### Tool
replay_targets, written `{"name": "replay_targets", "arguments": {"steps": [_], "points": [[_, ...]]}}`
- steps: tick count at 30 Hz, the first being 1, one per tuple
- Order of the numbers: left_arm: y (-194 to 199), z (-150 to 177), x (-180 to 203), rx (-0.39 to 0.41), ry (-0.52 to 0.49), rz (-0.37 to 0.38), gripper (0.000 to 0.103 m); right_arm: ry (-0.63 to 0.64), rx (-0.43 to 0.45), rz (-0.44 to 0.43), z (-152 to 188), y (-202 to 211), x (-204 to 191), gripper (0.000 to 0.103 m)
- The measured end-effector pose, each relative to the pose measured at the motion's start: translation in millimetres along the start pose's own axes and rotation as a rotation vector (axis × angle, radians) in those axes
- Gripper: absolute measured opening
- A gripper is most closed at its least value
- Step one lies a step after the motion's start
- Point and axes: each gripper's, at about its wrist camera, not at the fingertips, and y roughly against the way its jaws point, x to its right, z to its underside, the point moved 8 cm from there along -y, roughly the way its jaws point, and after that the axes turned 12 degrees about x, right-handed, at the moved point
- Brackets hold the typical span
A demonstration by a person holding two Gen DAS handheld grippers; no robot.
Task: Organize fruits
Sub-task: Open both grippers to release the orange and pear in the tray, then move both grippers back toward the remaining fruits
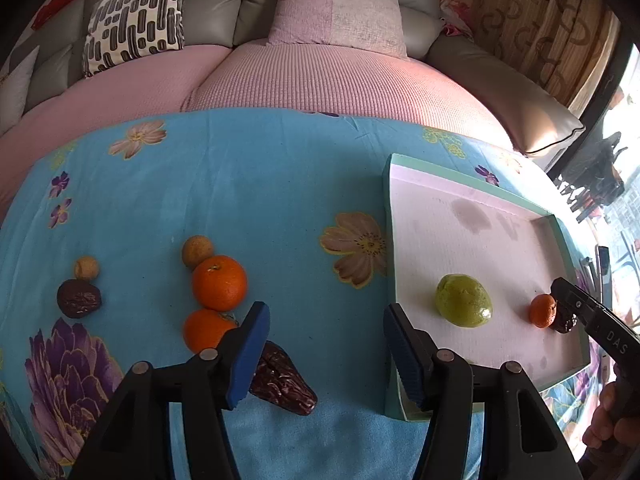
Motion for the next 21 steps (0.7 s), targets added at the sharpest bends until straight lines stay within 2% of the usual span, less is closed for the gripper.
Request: {"name": "replay_targets", "arguments": {"steps": [9,16,18,19,21], "points": [[2.8,-9.1,-41.0,0.031,0.048,-0.093,0.063,0.056,0.006,-0.065,2.4,2.0,-32.8,0.046],[2.5,-10.2,-54.8,0.038,0.067,-0.138,0.069,0.072,-0.004,-0.081,6.4,-1.5,-41.5,0.046],[1.5,-9.9,-52.8,0.038,0.062,-0.135,0.071,0.066,-0.010,-0.079,7.8,-3.9,-39.7,0.058],[1.0,-10.0,-52.1,0.038,0.059,-0.133,0.075,0.063,-0.012,-0.078,8.4,-4.8,-38.5,0.070],[-0.2,-10.0,-50.1,0.036,0.051,-0.131,0.085,0.060,-0.015,-0.072,9.2,-5.8,-36.5,0.074]]}}
